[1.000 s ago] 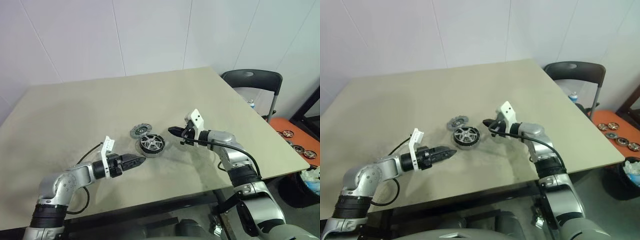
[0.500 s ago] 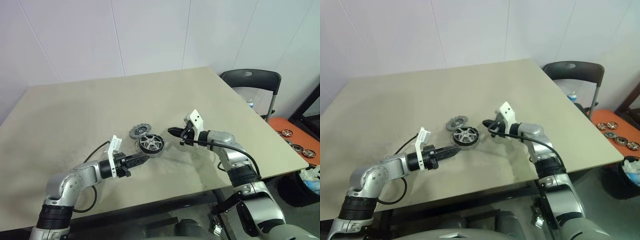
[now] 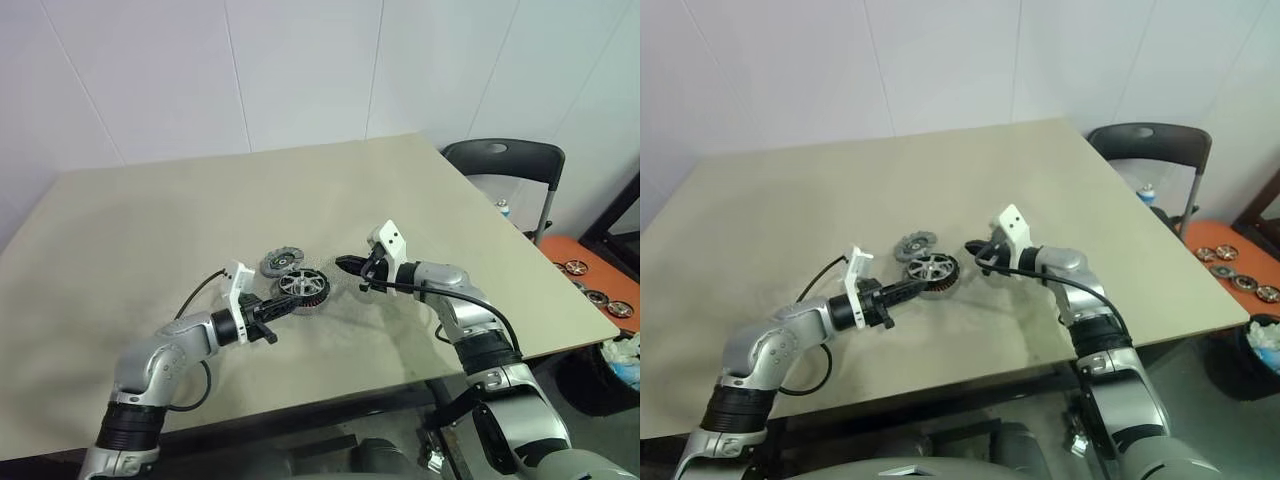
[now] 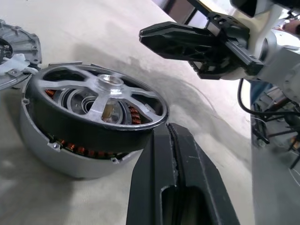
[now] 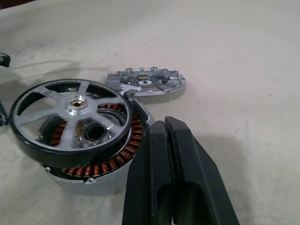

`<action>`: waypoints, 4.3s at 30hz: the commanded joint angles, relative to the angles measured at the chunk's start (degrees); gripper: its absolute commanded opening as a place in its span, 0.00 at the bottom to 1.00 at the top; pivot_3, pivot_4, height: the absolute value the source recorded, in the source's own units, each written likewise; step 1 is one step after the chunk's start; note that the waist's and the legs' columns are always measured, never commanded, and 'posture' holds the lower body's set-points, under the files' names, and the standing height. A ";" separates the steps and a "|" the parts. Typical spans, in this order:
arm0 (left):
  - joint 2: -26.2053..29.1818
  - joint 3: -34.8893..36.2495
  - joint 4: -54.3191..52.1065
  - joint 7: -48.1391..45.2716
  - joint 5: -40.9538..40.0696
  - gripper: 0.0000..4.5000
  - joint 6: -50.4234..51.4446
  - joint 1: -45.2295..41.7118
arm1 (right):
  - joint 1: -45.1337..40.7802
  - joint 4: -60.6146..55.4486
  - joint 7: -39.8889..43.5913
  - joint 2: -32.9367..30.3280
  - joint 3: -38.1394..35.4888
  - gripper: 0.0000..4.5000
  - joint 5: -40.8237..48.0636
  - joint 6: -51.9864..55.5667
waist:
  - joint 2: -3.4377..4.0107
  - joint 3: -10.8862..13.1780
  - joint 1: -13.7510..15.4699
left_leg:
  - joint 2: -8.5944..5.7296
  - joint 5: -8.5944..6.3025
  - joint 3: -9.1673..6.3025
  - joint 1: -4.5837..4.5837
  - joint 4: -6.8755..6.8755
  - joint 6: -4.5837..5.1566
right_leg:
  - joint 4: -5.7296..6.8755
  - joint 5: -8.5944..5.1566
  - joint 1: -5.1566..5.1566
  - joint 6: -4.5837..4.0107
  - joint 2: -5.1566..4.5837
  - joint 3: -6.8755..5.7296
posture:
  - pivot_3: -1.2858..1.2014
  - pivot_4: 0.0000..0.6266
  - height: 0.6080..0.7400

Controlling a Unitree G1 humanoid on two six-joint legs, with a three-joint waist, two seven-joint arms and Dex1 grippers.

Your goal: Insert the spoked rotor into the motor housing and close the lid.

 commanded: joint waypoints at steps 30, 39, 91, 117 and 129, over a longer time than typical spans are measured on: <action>-1.36 9.12 12.20 8.84 7.74 0.01 -14.02 -8.12 | -1.58 0.19 0.42 1.77 0.42 0.00 0.24 -1.16 | -0.02 -0.01 -0.22 | 0.02 0.04 0.03 0.30 -0.09 -0.07 | 0.02 0.01 0.19 -0.01 0.03 0.03 | 0.52 0.00 1.00; -3.96 4.54 11.78 7.36 11.64 0.01 -16.08 -6.54 | -1.23 -0.33 0.39 1.66 0.26 0.00 0.37 -1.20 | -0.03 -0.01 0.02 | -0.02 0.08 0.07 0.12 -0.12 -0.14 | -0.13 0.01 0.09 0.00 -0.02 0.06 | 0.52 0.00 1.00; -3.00 7.35 13.45 0.01 13.85 0.00 -29.80 -4.21 | -3.14 -13.81 6.79 -7.27 19.53 0.73 -14.14 -1.09 | -0.05 -0.02 0.00 | 0.03 -0.02 0.04 0.19 -0.07 0.02 | 0.00 0.01 0.10 0.00 0.01 0.00 | 0.52 0.00 1.00; -3.50 7.30 12.96 0.72 14.22 0.00 -30.96 -4.25 | -4.04 -7.78 4.42 -1.97 20.62 0.21 -19.71 -9.44 | -0.12 -0.05 -0.07 | 0.06 -0.01 0.05 0.54 -0.13 0.02 | -0.03 0.00 0.44 0.00 0.06 0.00 | 0.52 0.00 1.00; -3.68 7.13 12.72 1.35 14.49 0.00 -31.42 -4.04 | -4.69 -7.50 4.11 0.17 19.54 0.01 -18.72 -9.21 | -0.12 -0.04 -0.12 | 0.08 -0.02 0.05 0.53 -0.19 0.02 | -0.07 0.00 0.40 0.00 0.07 0.00 | 0.52 0.00 1.00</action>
